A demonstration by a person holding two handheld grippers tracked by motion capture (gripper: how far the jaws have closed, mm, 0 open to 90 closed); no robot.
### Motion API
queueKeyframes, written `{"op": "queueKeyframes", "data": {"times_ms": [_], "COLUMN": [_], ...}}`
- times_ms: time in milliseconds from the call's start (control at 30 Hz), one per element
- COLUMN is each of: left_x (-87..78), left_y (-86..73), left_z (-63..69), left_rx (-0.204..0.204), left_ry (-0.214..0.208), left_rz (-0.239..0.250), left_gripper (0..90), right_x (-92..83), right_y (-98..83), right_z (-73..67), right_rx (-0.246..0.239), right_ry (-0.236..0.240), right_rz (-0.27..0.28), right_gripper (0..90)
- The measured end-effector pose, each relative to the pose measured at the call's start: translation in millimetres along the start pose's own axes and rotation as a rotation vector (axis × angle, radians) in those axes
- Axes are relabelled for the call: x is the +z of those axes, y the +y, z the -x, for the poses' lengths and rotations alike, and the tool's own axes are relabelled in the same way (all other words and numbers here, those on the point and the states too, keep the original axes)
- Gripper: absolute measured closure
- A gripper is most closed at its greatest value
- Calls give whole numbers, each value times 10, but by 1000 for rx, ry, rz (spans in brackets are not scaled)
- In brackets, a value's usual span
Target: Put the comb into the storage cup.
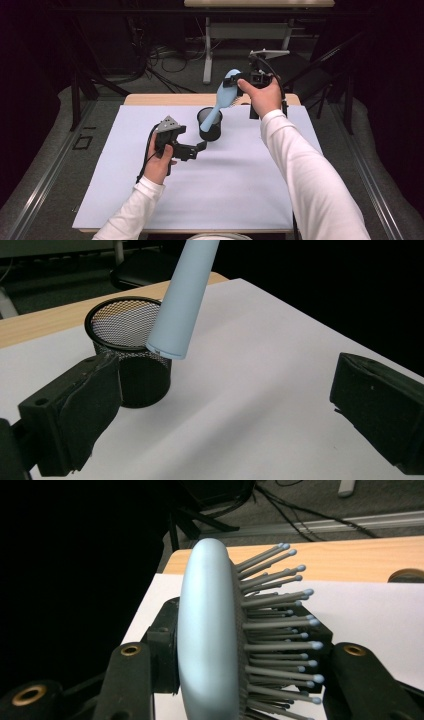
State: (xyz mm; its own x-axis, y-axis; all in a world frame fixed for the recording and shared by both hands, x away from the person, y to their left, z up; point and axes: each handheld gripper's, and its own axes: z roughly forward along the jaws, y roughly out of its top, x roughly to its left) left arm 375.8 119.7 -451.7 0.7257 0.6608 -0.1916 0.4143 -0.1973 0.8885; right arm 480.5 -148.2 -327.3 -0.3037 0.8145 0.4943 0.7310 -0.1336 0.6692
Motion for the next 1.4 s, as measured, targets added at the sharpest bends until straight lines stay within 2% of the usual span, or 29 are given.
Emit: {"op": "queueKeyframes", "data": {"times_ms": [700, 1033, 1400], "left_x": [-35, -51, -56], "left_y": [6, 7, 3], "left_z": [-72, -92, -108], "left_rx": [-21, -20, -21], "left_ry": [8, 30, 34], "left_rz": [9, 7, 11], "left_gripper": [14, 13, 13], "right_x": [118, 151, 189], "right_y": [50, 67, 87], "right_z": [16, 23, 60], "right_rx": [-61, -66, -71], "right_ry": [-67, -76, -99], "right_rz": [109, 132, 148], "right_gripper": [490, 490, 490]}}
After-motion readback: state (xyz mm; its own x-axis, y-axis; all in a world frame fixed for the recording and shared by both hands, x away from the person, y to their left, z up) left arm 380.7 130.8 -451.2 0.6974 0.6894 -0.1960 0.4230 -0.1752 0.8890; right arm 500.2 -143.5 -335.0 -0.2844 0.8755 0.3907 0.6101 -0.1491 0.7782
